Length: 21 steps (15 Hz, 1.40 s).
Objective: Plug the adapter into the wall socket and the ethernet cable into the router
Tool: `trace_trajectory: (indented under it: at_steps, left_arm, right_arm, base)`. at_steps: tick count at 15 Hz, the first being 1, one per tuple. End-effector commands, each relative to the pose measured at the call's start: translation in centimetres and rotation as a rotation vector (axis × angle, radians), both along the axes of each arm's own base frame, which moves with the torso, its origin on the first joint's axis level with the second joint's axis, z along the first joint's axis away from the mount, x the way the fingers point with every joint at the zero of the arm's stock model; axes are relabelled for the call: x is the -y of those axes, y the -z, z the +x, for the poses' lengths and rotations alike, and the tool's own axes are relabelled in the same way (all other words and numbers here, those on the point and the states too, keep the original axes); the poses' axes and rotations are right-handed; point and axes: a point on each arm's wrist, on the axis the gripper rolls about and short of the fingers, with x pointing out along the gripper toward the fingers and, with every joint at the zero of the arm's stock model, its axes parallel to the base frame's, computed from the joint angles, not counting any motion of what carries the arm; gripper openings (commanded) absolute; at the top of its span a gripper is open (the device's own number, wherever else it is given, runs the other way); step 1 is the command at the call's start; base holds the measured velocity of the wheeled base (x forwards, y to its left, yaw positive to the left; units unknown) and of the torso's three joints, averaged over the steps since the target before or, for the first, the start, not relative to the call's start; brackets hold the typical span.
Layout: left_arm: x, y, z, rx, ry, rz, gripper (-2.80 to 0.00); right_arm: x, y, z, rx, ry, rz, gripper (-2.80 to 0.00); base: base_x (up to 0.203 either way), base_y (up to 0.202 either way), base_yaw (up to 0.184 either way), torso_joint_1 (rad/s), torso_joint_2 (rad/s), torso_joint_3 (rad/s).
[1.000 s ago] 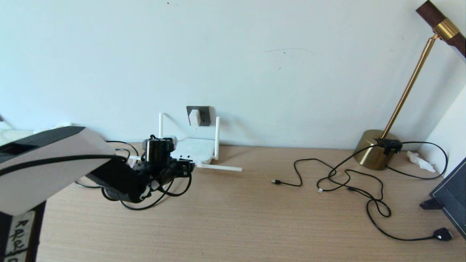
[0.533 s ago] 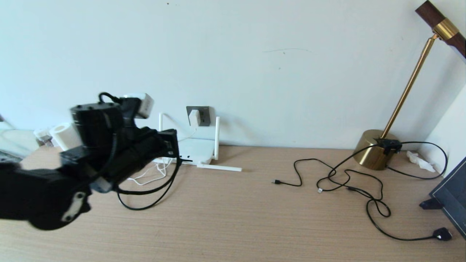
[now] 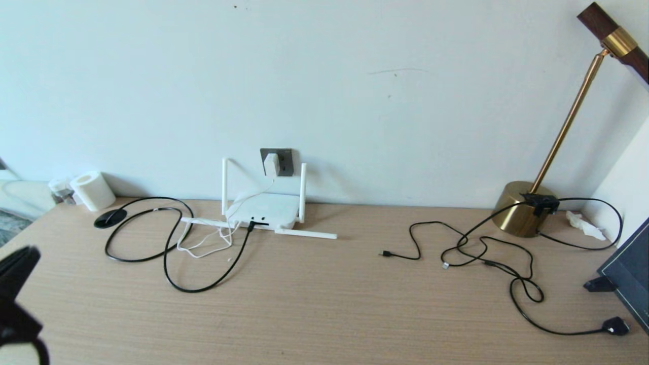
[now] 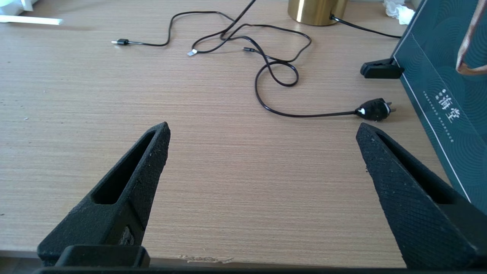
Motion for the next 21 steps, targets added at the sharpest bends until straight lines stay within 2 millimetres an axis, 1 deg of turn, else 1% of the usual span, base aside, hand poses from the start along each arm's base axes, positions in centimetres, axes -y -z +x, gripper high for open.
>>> trace_trajectory:
  at_steps: [1, 3, 4, 6, 7, 12, 21]
  left_arm:
    - [-0.6, 4.3, -6.6, 0.070, 0.072, 0.026, -2.80]
    - [-0.4, 8.0, -9.0, -0.017, 0.171, 0.059, -2.80]
    - [-0.4, 9.1, -9.6, -0.012, 0.196, 0.065, -2.80]
    - [-0.2, 10.9, -9.7, -0.062, 0.231, 0.058, -2.80]
    - [-0.1, 11.4, -9.5, -0.100, 0.242, 0.030, -2.80]
    - [-0.2, 11.4, -9.5, -0.094, 0.222, -0.034, -2.80]
    - [-0.2, 11.4, -9.5, -0.094, 0.223, -0.034, -2.80]
  right_arm:
    - [0.0, 0.0, 0.0, 0.000, 0.000, -0.001, 0.00]
    - [0.0, 0.0, 0.0, 0.000, 0.000, -0.001, 0.00]
    - [0.0, 0.0, 0.0, 0.000, 0.000, 0.000, 0.00]
    - [0.0, 0.0, 0.0, -0.001, 0.000, -0.001, 0.00]
    - [0.0, 0.0, 0.0, -0.001, 0.000, 0.000, 0.00]
    - [0.0, 0.0, 0.0, -0.001, 0.000, 0.000, 0.00]
    - [0.0, 0.0, 0.0, 0.001, 0.002, 0.010, 0.00]
  base:
    - [0.000, 0.000, 0.000, 0.000, 0.00, 0.000]
    - [0.000, 0.000, 0.000, 0.000, 0.00, 0.000]
    - [0.000, 0.000, 0.000, 0.000, 0.00, 0.000]
    - [0.000, 0.000, 0.000, 0.000, 0.00, 0.000]
    - [0.000, 0.000, 0.000, 0.000, 0.00, 0.000]
    - [0.000, 0.000, 0.000, 0.000, 0.00, 0.000]
    - [0.000, 0.000, 0.000, 0.000, 0.00, 0.000]
